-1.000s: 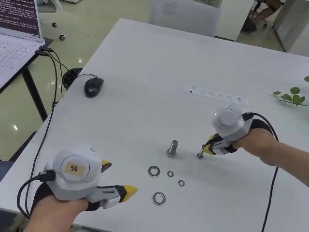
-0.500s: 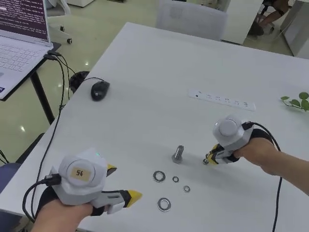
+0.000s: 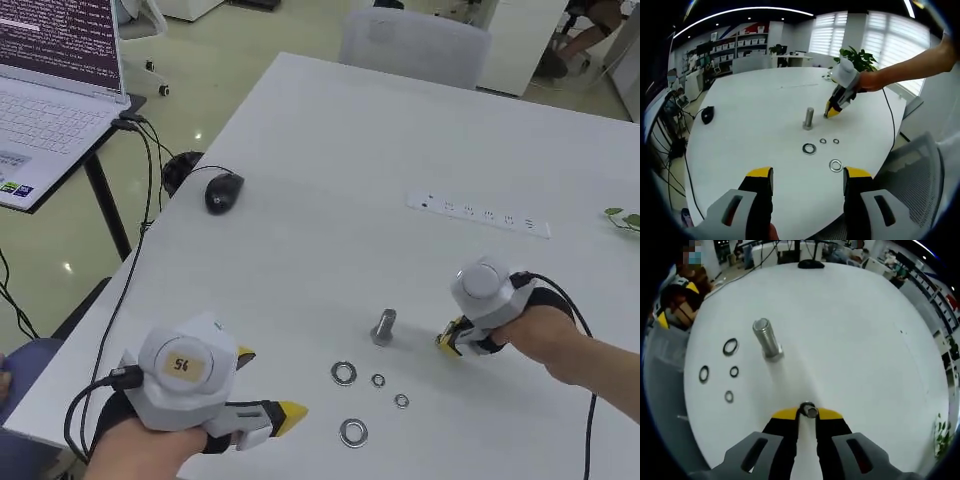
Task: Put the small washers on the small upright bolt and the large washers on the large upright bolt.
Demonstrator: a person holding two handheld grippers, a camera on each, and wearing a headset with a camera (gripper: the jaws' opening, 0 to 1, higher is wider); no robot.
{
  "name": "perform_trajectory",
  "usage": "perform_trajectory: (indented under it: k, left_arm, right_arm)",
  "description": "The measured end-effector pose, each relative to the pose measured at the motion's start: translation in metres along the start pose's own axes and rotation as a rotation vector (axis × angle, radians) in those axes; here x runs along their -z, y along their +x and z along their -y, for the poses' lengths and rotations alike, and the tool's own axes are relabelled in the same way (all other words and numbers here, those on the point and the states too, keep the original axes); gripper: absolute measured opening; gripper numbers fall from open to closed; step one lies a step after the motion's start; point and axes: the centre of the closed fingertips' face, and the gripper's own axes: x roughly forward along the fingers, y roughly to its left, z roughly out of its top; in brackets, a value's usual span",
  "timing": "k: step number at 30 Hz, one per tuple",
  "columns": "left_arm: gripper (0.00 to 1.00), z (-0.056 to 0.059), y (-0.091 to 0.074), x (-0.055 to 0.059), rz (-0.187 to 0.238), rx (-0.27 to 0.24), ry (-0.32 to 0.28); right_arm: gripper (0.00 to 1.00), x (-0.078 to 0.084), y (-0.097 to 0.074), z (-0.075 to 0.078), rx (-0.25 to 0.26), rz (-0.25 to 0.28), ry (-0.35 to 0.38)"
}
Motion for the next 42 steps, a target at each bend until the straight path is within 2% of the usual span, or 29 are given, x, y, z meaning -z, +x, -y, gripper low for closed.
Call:
perform_trajectory:
  k: [3, 9, 12, 14, 19, 24, 29, 32, 34, 37, 42]
  left_arm:
    - [0.56, 0.001, 0.000, 0.000, 0.001, 0.000, 0.002]
    - [0.56, 0.001, -0.001, -0.001, 0.009, -0.002, 0.001]
    - [0.56, 0.002, -0.001, -0.002, 0.013, 0.000, 0.004]
    - [0.56, 0.003, -0.001, -0.002, 0.016, 0.001, 0.007]
    - [0.56, 0.004, -0.001, -0.005, 0.023, 0.008, 0.017]
    - [0.56, 0.005, 0.000, -0.006, 0.027, 0.017, 0.025]
    - [0.56, 0.007, 0.000, -0.007, 0.033, 0.022, 0.030]
    - [0.56, 0.008, 0.000, -0.008, 0.037, 0.023, 0.030]
    - [0.56, 0.009, 0.000, -0.007, 0.038, 0.025, 0.030]
    - [0.56, 0.011, 0.000, -0.007, 0.040, 0.030, 0.031]
    - [0.56, 0.012, -0.001, -0.007, 0.043, 0.028, 0.029]
  right_arm:
    - [0.18, 0.001, -0.003, 0.000, 0.009, 0.013, 0.012]
    - [0.18, 0.013, -0.010, -0.004, 0.030, 0.025, 0.058]
    - [0.18, 0.026, -0.012, -0.012, 0.044, 0.014, 0.073]
    - [0.18, 0.031, -0.013, -0.018, 0.041, 0.025, 0.098]
    - [0.18, 0.037, -0.016, -0.030, 0.034, 0.055, 0.166]
    - [0.18, 0.042, -0.017, -0.039, 0.035, 0.055, 0.184]
    - [0.18, 0.038, -0.019, -0.053, 0.018, 0.066, 0.182]
    - [0.17, 0.029, -0.018, -0.067, -0.015, 0.090, 0.164]
    - [0.17, 0.021, -0.017, -0.078, -0.042, 0.106, 0.137]
    - [0.17, 0.015, -0.013, -0.091, -0.059, 0.093, 0.079]
    - [0.17, 0.001, -0.007, -0.106, -0.091, 0.097, 0.035]
